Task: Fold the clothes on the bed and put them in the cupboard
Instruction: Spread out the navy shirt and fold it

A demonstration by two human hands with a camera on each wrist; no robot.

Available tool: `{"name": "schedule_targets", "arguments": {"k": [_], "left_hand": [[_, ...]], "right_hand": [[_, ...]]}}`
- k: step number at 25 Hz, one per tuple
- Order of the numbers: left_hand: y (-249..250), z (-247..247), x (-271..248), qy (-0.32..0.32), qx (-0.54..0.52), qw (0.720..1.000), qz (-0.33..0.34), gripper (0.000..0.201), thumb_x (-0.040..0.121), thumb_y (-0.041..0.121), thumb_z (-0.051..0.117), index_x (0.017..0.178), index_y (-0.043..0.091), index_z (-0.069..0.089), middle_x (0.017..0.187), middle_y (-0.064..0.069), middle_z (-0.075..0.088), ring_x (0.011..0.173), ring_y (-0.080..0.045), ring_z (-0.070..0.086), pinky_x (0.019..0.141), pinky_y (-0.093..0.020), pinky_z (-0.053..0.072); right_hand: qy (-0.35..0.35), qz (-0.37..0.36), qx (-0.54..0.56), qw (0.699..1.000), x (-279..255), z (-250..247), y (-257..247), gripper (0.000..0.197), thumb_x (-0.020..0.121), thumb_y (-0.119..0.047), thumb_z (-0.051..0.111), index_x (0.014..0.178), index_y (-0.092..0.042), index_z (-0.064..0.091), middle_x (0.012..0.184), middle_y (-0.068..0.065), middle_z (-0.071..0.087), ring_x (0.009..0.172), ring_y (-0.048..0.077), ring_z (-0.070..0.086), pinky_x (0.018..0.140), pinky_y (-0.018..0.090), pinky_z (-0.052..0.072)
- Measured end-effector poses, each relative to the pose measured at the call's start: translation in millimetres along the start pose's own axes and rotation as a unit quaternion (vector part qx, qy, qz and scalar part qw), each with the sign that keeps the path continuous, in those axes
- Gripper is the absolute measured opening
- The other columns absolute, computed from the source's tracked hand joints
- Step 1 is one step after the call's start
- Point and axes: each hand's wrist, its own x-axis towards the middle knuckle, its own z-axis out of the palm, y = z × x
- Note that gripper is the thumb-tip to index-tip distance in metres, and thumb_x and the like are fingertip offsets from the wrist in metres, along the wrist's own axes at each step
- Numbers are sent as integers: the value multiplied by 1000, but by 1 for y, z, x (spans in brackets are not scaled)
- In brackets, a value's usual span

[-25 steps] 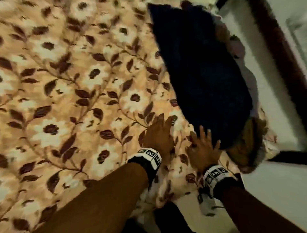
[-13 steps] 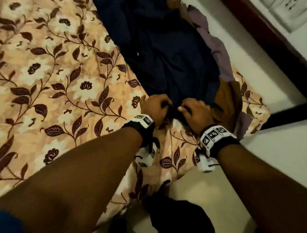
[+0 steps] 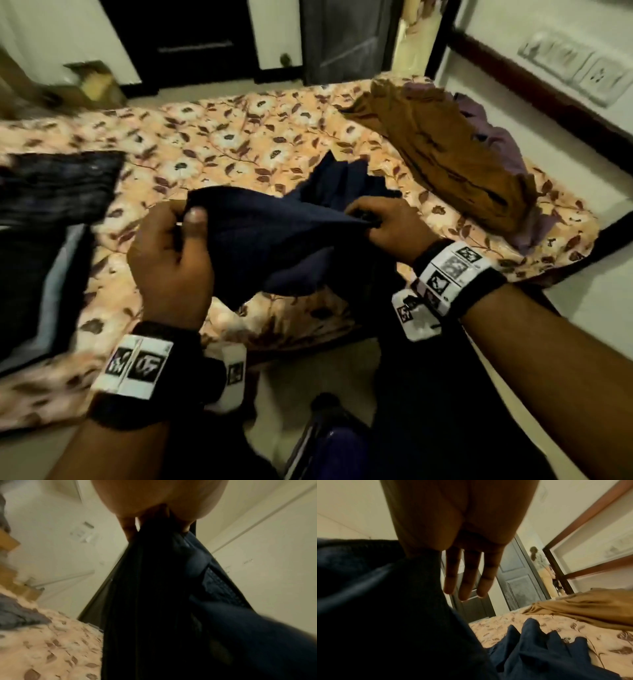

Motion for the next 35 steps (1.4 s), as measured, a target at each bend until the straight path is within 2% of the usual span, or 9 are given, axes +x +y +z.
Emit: {"name": "schedule_targets", "arguments": {"k": [4,8,12,15,19,23,29,32,35], "left_hand": [[-3,-63,-23,40,74,995,-57,29,98,26,44,100,1,60,87,-15,61,81,-25,54,72,-38,42],[0,-98,-45,98,28,984,-147,14,97,16,49,109,11,53,92,3,55,67,5,46,69,-18,38],[5,-110,-71,-192,-107,947,-235,45,85,14,72,116,36,49,111,3,59,91,-2,61,74,-17,51],[-5,-100,-83,-330,38,906,-262,52,76,-7,71,109,31,56,114,-1,63,101,-18,64,79,-18,49],[-1,-81,-82,-102,197,930,-293,23,84,9,69,106,8,69,95,-9,68,78,-21,61,65,-16,42],[9,-46,-79,19,7,944,-330,23,79,15,73,99,20,63,89,0,66,84,-18,64,70,-22,48],[-26,-14,-111,173,-300,711,-611,14,83,8,73,93,12,64,100,-16,72,94,-37,69,78,-54,57],[-31,-5,-114,116,-376,753,-528,13,92,7,61,101,14,67,101,-12,73,102,-33,68,86,-46,56],[-38,4,-112,-24,-72,958,-276,19,91,5,61,102,16,72,98,-3,71,94,-22,67,87,-42,55]], "right_hand": [[-111,80,-129,982,-25,17,-47,29,78,-4,59,97,-24,69,99,5,69,95,28,64,80,40,51],[4,136,-62,989,-62,10,-58,32,78,4,58,102,-12,73,97,10,70,96,24,64,82,29,49],[55,249,110,961,-100,3,-65,9,77,-15,77,82,-9,72,79,11,71,69,13,67,66,28,53],[4,319,249,915,-119,9,-65,19,78,-18,76,88,-3,72,82,16,73,78,31,70,75,43,57],[39,341,348,872,-124,29,-66,9,81,-11,72,88,-6,69,92,21,71,84,35,68,78,44,58],[261,422,253,831,-118,51,-45,29,73,-30,81,79,-9,60,95,21,69,90,32,66,82,51,55],[186,437,471,743,-121,84,-59,16,89,-17,66,77,-8,62,92,19,69,88,31,67,77,40,58],[158,384,546,727,-111,93,-61,6,91,-8,60,92,-7,66,90,12,72,85,22,70,67,29,58],[177,340,557,737,-93,107,-65,9,91,-4,57,93,-9,65,88,7,73,82,16,70,68,25,56]]}}
